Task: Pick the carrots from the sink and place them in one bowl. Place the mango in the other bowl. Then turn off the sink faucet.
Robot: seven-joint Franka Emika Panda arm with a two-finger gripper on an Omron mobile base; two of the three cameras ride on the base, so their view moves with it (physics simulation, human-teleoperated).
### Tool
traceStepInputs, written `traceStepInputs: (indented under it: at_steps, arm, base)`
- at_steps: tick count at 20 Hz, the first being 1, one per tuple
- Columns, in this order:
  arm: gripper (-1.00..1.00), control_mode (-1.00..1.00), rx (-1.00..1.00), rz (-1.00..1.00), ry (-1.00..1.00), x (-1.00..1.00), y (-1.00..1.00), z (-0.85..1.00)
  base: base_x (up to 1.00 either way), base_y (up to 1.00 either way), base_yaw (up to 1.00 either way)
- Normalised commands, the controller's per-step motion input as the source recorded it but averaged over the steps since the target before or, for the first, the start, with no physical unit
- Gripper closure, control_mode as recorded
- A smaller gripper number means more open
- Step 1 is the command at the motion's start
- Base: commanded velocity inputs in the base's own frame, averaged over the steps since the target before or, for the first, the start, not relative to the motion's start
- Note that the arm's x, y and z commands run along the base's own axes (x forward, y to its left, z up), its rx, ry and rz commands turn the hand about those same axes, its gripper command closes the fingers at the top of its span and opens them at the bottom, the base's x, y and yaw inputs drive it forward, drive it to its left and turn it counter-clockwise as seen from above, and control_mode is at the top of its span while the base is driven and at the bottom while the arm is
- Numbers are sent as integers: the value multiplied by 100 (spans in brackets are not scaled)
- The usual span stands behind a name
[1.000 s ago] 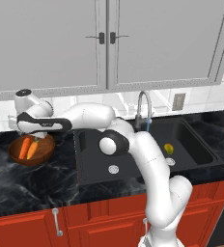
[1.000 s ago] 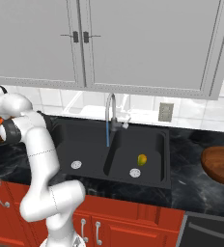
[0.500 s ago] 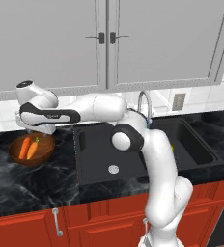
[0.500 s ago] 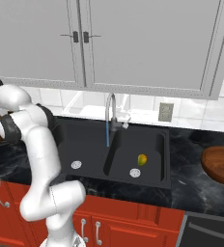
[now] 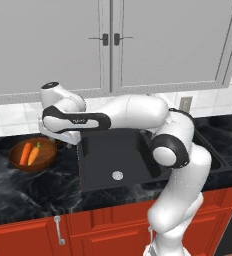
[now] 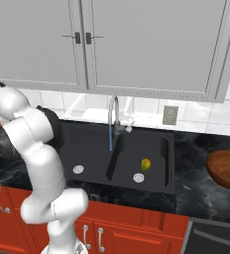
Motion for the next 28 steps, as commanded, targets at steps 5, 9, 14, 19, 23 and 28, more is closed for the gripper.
traceStepInputs:
  at_steps: [5,9,14,19,23,28]
  arm:
    - [-100,-100,14,-6,0,-78,-100,25]
    - [-100,-100,13,0,0,-56,-100,41]
    - [-100,-100,2,16,-1,-33,-100,36]
    - [-100,-100,0,43,-2,0,-91,16]
    - [-100,-100,0,46,0,0,-76,0]
    - [-100,-100,-4,50,1,1,-54,0]
  base:
    - [0,0,0]
    - [0,0,0]
    - [0,0,0]
    - [0,0,0]
    - [0,0,0]
    - [0,0,0]
